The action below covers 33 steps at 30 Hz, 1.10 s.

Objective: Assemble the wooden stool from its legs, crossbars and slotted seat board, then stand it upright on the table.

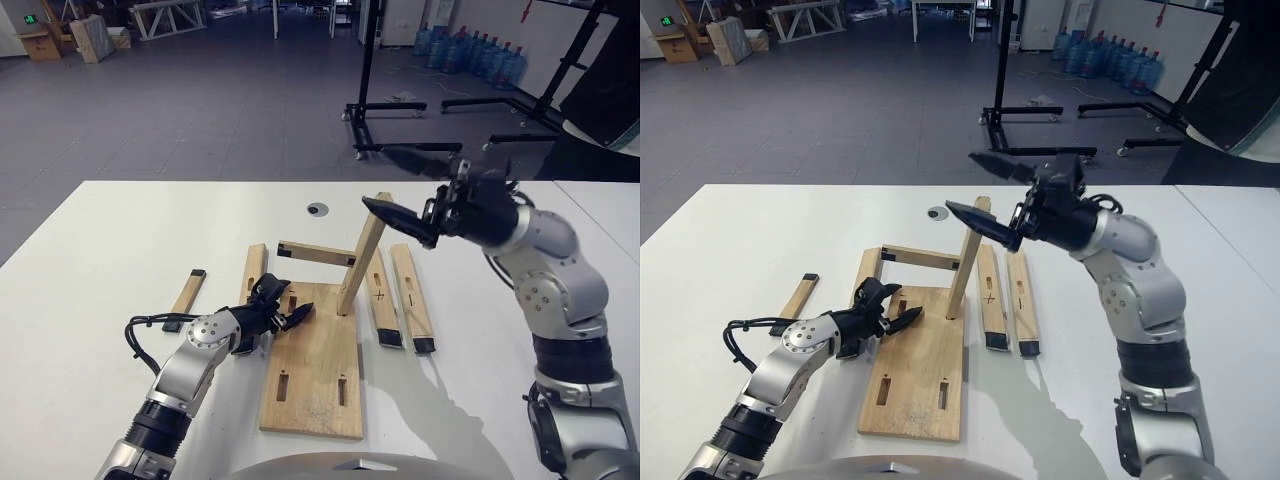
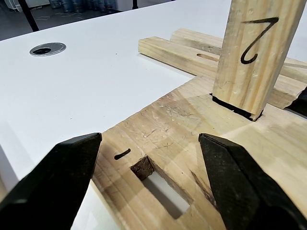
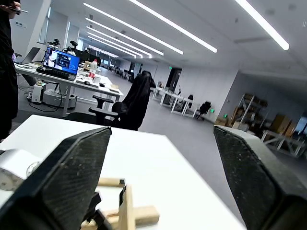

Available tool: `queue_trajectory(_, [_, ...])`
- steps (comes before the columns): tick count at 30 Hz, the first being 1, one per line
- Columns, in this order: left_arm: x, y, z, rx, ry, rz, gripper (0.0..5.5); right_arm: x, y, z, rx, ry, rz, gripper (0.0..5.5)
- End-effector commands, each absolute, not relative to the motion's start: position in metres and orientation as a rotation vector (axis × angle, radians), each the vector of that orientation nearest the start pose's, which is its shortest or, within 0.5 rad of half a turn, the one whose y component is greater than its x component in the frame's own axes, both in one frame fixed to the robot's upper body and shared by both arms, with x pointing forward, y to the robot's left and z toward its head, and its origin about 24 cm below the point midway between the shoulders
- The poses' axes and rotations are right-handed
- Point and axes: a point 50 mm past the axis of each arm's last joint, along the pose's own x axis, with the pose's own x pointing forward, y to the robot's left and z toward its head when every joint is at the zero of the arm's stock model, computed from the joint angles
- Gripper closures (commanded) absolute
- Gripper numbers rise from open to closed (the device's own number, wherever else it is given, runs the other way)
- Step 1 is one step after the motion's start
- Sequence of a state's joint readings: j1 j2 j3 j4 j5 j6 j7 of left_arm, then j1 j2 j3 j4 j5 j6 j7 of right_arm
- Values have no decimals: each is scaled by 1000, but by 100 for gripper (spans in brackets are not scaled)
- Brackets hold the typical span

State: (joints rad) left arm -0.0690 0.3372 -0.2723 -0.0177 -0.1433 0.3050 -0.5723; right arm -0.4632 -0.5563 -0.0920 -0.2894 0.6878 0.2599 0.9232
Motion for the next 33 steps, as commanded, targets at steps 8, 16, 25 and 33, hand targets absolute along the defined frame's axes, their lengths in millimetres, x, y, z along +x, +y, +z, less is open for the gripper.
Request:
queue_trajectory(8, [218, 139, -14, 193, 566, -788, 179, 264, -137, 98, -26, 169, 1326, 159])
queue_trajectory(16, [218, 142, -12, 201, 566, -785, 179, 249, -133, 87, -74, 250, 1405, 159])
queue_trajectory(25, [217, 139, -13, 193, 564, -785, 179, 228, -135, 80, -81, 365, 1451, 159])
queue_trajectory(33, [219, 141, -12, 199, 565, -786, 179, 255, -137, 140, -17, -95, 1242, 159])
